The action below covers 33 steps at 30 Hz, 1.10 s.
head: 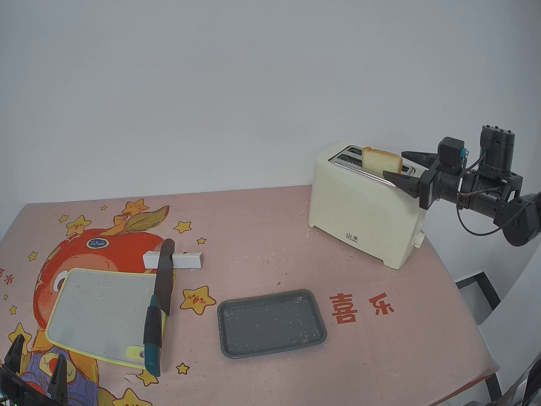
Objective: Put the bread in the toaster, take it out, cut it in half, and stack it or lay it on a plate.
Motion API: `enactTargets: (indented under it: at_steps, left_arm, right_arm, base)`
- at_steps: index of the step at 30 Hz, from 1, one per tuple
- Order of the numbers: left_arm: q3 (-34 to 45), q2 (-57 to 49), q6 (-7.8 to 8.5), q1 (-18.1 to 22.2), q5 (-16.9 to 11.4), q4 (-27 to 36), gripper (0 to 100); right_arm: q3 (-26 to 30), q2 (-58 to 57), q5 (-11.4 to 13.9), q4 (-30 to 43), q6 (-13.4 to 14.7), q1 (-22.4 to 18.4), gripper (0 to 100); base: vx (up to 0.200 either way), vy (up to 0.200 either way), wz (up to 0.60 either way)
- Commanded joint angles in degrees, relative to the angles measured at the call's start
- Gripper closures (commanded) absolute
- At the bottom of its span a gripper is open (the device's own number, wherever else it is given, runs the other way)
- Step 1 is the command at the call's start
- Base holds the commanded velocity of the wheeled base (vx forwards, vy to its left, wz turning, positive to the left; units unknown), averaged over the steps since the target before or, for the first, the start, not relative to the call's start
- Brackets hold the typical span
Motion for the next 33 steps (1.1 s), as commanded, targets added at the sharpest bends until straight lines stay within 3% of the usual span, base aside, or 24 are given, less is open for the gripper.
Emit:
enactTargets:
  at_steps: [1, 11, 14, 17, 18, 21, 22, 26, 30, 33]
  left_arm:
    - [1.0, -0.4, -0.01, 0.0, 0.1, 0.0, 0]
    - [1.0, -0.4, -0.01, 0.0, 0.0, 0.0, 0]
    - [1.0, -0.4, -0.01, 0.0, 0.0, 0.0, 0]
    - [1.0, -0.4, -0.01, 0.0, 0.1, 0.0, 0]
    - [1.0, -0.4, -0.01, 0.0, 0.0, 0.0, 0]
    - [1.0, -0.4, -0.01, 0.0, 0.0, 0.0, 0]
    - [1.0, -0.4, -0.01, 0.0, 0.1, 0.0, 0]
    - [1.0, -0.4, -0.01, 0.0, 0.0, 0.0, 0]
    - [1.0, -0.4, -0.01, 0.0, 0.0, 0.0, 0]
    - [1.0, -0.4, -0.01, 0.0, 0.0, 0.0, 0]
  right_arm:
    - [0.4, -0.2, 0.0, 0.0, 0.0, -0.1, 0]
    - [0.5, -1.9, -0.4, 0.0, 0.2, -0.4, 0]
    - [0.6, -4.8, -1.0, 0.0, 1.7, -1.2, 0]
    - [2.7, -9.2, -3.4, 0.0, 5.5, -1.2, 0]
    - [4.8, -12.6, -5.2, 0.0, 9.1, -1.1, 0]
    - [8.6, -18.0, -7.3, 0.0, 16.8, -0.8, 0]
    - [11.5, -21.5, -7.9, 0.1, 21.2, -0.7, 0]
    - [16.7, -26.7, -9.6, 0.2, 27.1, -1.2, 0]
    - [19.7, -29.3, -10.9, 0.6, 30.0, -4.1, 0]
    - [19.7, -29.3, -10.5, 0.6, 35.7, -6.0, 0]
  base:
    - [0.0, 0.0, 0.0]
    - [0.0, 0.0, 0.0]
    - [0.0, 0.0, 0.0]
    - [0.0, 0.0, 0.0]
    - [0.0, 0.0, 0.0]
    - [0.0, 0.0, 0.0]
    - [0.0, 0.0, 0.0]
    - [0.0, 0.0, 0.0]
    - [0.0, 0.0, 0.0]
    - [0.0, 0.0, 0.0]
